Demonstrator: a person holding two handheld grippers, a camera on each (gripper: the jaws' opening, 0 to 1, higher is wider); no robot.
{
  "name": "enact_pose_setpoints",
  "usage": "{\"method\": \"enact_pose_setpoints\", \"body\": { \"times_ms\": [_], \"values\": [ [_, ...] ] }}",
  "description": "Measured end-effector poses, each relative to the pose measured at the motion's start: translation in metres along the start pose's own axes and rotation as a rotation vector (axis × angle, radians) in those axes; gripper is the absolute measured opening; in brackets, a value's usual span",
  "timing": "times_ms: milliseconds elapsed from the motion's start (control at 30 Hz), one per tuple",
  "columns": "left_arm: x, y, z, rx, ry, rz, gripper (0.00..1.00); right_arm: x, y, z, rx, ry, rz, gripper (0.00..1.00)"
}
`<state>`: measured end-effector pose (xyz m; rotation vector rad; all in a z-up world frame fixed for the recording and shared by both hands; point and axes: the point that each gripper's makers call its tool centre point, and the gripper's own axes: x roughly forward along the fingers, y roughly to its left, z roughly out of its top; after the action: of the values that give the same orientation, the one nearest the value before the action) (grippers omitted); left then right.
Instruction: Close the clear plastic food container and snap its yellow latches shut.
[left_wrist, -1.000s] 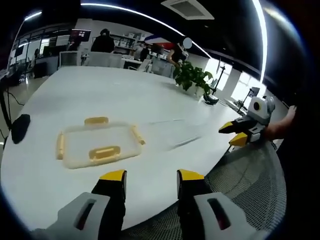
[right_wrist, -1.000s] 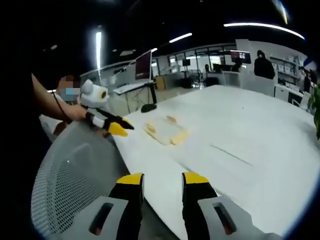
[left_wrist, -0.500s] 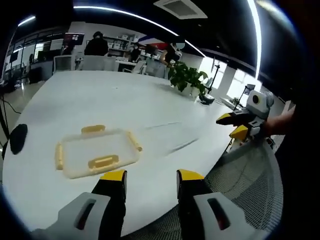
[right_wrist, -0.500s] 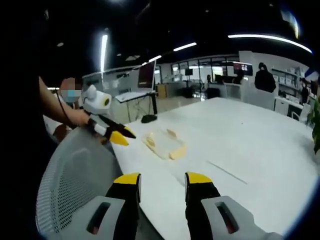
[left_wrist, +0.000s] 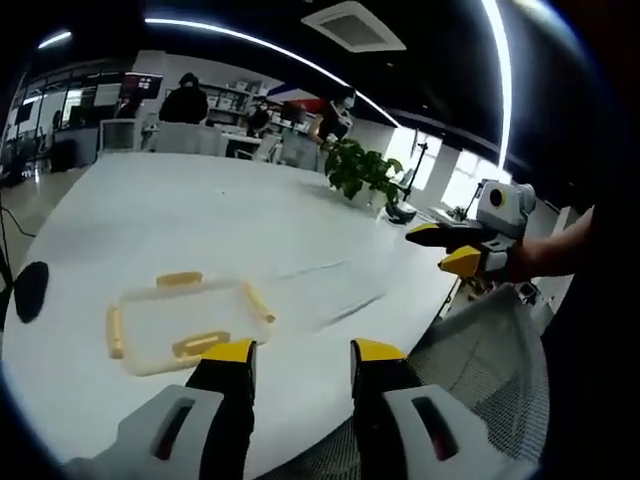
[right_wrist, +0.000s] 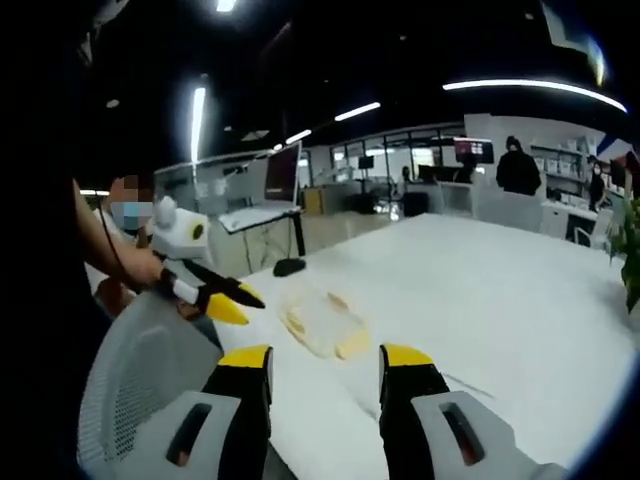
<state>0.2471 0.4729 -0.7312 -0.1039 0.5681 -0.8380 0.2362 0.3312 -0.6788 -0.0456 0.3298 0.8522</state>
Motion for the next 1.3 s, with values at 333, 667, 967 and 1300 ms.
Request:
{"method": "enact_pose_setpoints", "body": {
  "times_ms": [333,667,967,1300],
  "values": [
    [-0.010,-0.002,0.016,-0.003,-0.014,-0.057,0.39,0.010,0.003,0.002,0.019,0.008,-0.032,0.42],
    [-0.011,0.009,0.024,0.034,-0.018,-0.081,0.39,0.024,0.002,0.011,0.007,0.006,-0.055,0.42],
    [-0.016,0.026,0.021,0.047,0.005,-0.107,0.37,0.045,0.003,0.016,0.009,0.017,-0.074,0.43],
    [-0.019,0.038,0.020,0.057,0.015,-0.142,0.39,0.064,0.012,0.014,-0.012,0.042,-0.081,0.44]
  ]
}}
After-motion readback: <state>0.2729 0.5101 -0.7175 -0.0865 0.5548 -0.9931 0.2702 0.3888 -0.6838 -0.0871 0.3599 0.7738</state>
